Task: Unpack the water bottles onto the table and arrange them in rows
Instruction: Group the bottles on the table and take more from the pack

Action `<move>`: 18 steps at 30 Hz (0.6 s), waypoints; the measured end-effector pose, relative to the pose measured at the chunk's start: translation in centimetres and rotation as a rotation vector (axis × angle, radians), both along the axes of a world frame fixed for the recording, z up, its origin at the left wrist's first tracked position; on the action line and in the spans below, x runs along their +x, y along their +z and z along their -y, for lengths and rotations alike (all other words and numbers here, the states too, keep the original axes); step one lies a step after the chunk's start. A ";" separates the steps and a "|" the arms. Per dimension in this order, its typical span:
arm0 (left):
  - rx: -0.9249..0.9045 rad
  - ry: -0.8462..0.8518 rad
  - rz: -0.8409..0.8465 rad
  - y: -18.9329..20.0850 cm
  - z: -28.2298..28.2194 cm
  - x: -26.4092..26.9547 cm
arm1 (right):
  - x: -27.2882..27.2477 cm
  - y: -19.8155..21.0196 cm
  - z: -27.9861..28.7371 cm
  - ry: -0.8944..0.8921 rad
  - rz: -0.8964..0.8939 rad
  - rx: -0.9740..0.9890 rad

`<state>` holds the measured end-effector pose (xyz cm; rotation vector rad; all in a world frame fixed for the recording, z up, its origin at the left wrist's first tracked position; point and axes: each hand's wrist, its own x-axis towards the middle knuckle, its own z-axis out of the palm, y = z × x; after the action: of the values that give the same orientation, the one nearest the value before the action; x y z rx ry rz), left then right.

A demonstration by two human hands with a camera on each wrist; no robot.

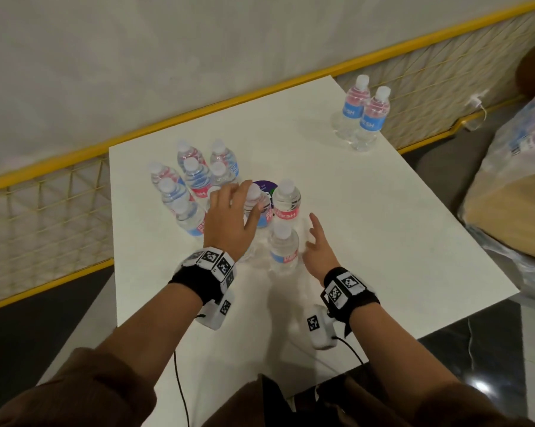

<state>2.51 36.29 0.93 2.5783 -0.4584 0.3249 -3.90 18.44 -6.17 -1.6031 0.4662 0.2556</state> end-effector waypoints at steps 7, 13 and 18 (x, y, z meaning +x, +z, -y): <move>-0.361 0.273 -0.100 -3.8 -2.6 -4.5 | 1.7 -0.7 1.6 0.290 -0.056 -0.146; -0.353 0.341 -0.262 -4.4 -3.1 -3.7 | 3.1 1.5 -1.2 0.308 0.026 -0.131; -0.289 0.343 -0.260 -4.2 -3.6 -3.4 | 3.3 1.5 -3.3 0.253 0.043 -0.098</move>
<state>-0.89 39.91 -3.29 2.3600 0.1198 0.1537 -0.58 21.78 -4.67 -1.7609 0.2454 0.3933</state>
